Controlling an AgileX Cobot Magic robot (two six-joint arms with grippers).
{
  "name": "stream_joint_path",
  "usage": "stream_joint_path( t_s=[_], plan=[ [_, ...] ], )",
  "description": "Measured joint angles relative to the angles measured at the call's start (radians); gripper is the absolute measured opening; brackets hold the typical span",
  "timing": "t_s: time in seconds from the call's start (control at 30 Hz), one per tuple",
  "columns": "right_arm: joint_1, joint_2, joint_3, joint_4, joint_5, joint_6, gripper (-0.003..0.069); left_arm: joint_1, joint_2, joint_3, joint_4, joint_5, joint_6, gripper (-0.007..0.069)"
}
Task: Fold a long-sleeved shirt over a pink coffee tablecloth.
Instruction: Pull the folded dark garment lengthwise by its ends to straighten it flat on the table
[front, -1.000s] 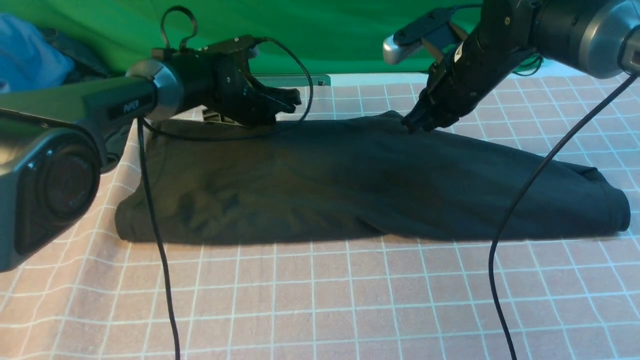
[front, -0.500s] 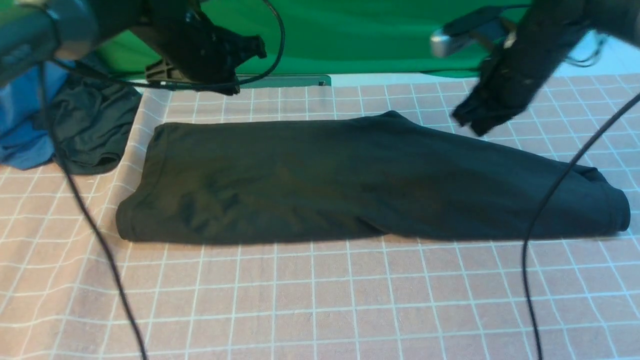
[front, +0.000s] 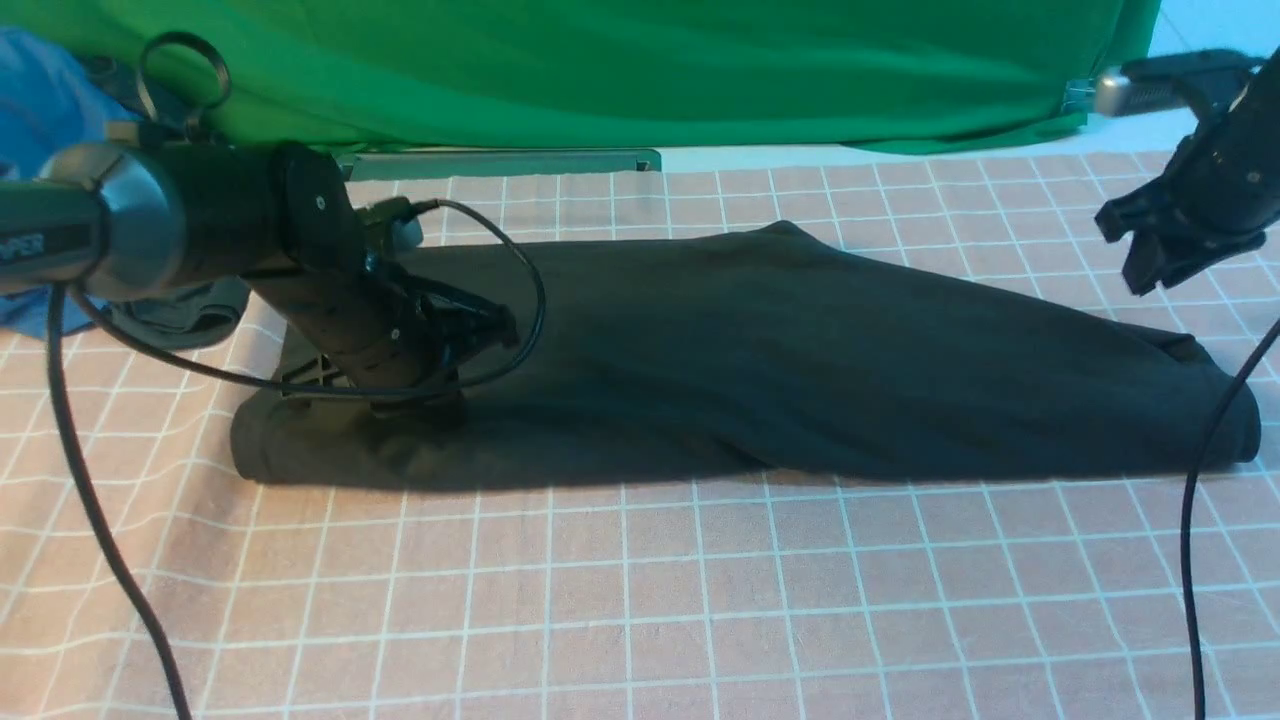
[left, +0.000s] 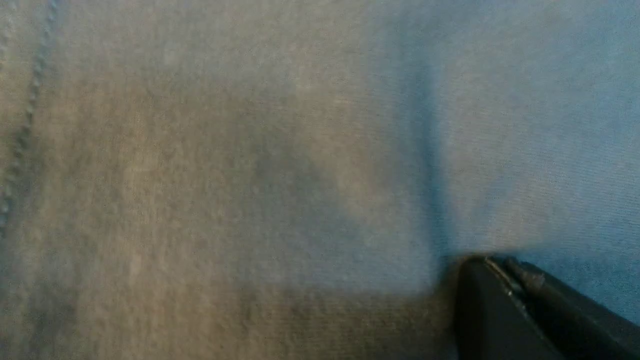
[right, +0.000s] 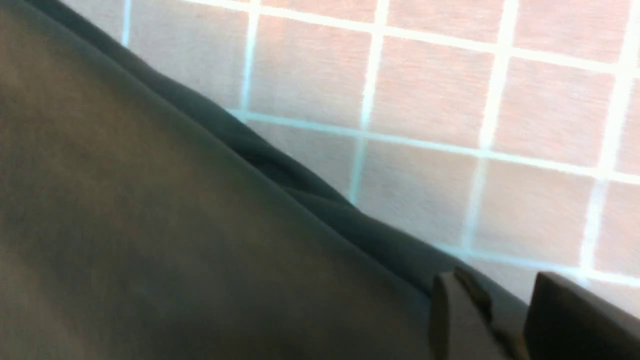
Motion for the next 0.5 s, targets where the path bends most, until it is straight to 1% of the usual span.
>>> stream_joint_path(
  t_s=[0.1, 0.2, 0.5],
  plan=[
    [0.001, 0.031, 0.0, 0.034, -0.033, -0.014, 0.0293, 0.0, 0.006, 0.001, -0.003, -0.002, 0.001, 0.0013],
    [0.001, 0.052, 0.0, 0.048, -0.04, -0.019, 0.0307, 0.0, 0.006, 0.001, -0.003, -0.002, 0.001, 0.0013],
    [0.04, 0.073, 0.0, 0.079, 0.091, -0.053, 0.0323, 0.0, 0.007, 0.001, -0.005, -0.007, 0.001, 0.0013]
  ],
)
